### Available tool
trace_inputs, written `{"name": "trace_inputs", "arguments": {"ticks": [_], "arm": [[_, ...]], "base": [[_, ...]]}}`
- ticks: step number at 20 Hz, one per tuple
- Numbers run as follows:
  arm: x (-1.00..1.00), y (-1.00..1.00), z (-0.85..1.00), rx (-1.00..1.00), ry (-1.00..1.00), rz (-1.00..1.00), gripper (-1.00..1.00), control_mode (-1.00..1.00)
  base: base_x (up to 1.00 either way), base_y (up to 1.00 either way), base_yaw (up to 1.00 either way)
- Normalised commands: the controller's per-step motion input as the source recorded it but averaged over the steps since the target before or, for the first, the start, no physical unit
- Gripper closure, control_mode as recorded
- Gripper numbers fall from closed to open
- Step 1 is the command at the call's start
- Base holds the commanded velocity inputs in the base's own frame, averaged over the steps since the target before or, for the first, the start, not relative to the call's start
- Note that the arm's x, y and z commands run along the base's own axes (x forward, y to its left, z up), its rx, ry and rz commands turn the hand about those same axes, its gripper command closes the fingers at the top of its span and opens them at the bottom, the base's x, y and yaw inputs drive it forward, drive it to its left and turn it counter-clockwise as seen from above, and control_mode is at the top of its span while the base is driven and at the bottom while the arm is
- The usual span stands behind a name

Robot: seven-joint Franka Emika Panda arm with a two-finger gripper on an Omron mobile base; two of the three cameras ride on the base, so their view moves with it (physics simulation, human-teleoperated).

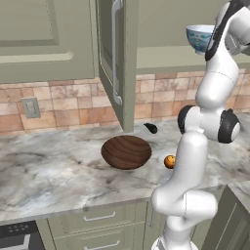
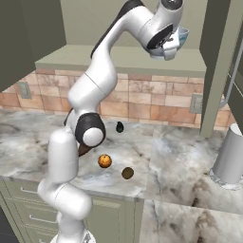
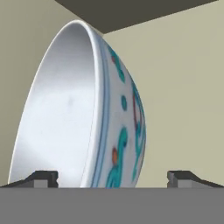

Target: Pick both bowls and place them on the counter. Then place the kiwi in one bowl and place the orange in the other bowl.

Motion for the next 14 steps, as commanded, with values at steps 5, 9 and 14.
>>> {"name": "trace_inputs", "arguments": {"ticks": [5,9,14], "arm": [[0.01,0.0,-0.09,0.0,0.12,-0.02,1.0,-1.0],[-0.06,0.0,-0.07,0.0,0.09,-0.03,1.0,-1.0],[-0.23,-0.01,0.0,0.0,0.07,-0.04,1.0,-1.0]], "base": [[0.0,0.0,0.0],[0.0,0.0,0.0],[0.0,0.0,0.0]]}}
